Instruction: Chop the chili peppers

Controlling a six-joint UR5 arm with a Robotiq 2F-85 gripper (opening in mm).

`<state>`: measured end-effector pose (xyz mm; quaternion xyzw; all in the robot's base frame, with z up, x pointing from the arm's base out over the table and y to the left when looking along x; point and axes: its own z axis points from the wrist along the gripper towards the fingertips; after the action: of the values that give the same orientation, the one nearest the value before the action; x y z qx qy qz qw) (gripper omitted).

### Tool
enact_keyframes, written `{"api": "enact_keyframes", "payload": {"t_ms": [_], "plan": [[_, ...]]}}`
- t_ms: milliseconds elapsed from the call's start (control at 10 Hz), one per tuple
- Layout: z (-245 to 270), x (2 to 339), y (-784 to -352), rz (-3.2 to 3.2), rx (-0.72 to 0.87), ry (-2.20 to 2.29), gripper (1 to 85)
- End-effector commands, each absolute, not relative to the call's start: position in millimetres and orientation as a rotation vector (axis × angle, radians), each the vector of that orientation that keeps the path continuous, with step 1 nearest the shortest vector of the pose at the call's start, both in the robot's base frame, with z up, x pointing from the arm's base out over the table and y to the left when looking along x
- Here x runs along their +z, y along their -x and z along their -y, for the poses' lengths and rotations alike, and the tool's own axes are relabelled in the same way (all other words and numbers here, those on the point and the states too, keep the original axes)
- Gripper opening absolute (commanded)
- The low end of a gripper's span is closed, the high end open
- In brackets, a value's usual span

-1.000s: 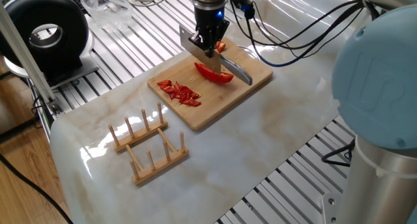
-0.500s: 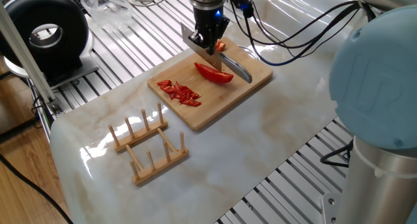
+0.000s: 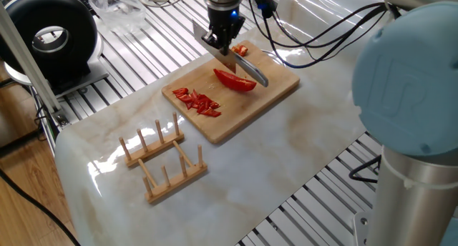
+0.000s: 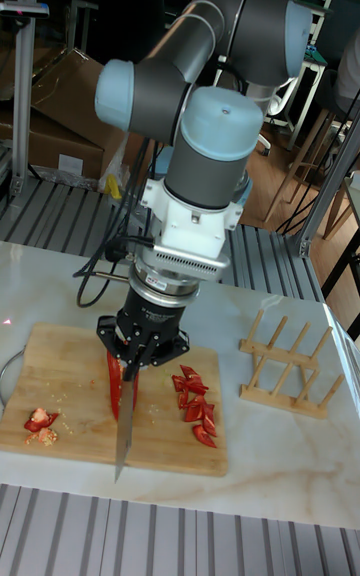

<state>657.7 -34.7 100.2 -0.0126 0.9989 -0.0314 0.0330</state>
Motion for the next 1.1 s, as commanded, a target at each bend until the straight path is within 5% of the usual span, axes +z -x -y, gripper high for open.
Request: {"api": "enact_keyframes", "payload": {"t_ms": [0, 1000], "plan": [[21.1, 96.3, -681.2, -3.021, -0.038, 0.049, 1.3], [-2.8, 86.2, -685.8, -3.034, 0.054, 0.025, 1.3]]}}
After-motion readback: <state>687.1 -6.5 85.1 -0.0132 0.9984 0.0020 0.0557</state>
